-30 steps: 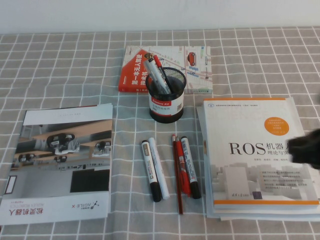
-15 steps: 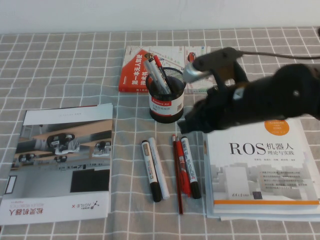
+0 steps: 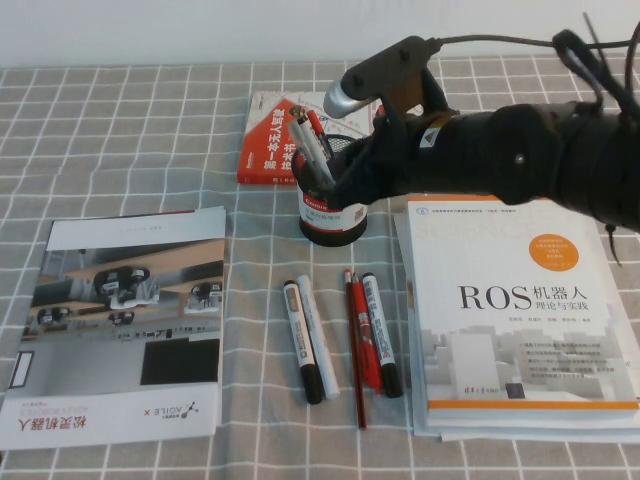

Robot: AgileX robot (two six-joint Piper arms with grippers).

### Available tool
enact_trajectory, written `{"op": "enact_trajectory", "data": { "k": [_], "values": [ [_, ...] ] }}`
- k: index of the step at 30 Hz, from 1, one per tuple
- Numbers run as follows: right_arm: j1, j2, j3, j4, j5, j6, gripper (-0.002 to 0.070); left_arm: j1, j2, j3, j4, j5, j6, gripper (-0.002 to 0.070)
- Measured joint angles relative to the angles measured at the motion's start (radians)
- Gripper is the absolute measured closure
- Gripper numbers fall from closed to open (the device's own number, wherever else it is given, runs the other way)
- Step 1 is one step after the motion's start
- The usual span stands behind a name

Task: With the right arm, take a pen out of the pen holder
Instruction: 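Take a marker out of the pen holder and lay it on the table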

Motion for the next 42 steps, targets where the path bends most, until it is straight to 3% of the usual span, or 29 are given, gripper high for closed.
{"op": "enact_trajectory", "data": {
  "k": [4,10,27,42],
  "values": [
    [0.0,0.038,0.0,-0.015,-0.134,-0.032,0.0372,0.0,0.0,0.0,0.0,0.0,0.0,0.0678],
    [-0.006,0.089,-0.016,-0.007,-0.263,-0.072,0.0355,0.0,0.0,0.0,0.0,0.0,0.0,0.0678],
    [-0.041,0.268,-0.265,0.01,-0.219,-0.08,0.0354,0.0,0.0,0.0,0.0,0.0,0.0,0.0678],
    [-0.039,0.309,-0.286,0.004,-0.209,-0.08,0.0354,0.0,0.0,0.0,0.0,0.0,0.0,0.0678]
  ]
}}
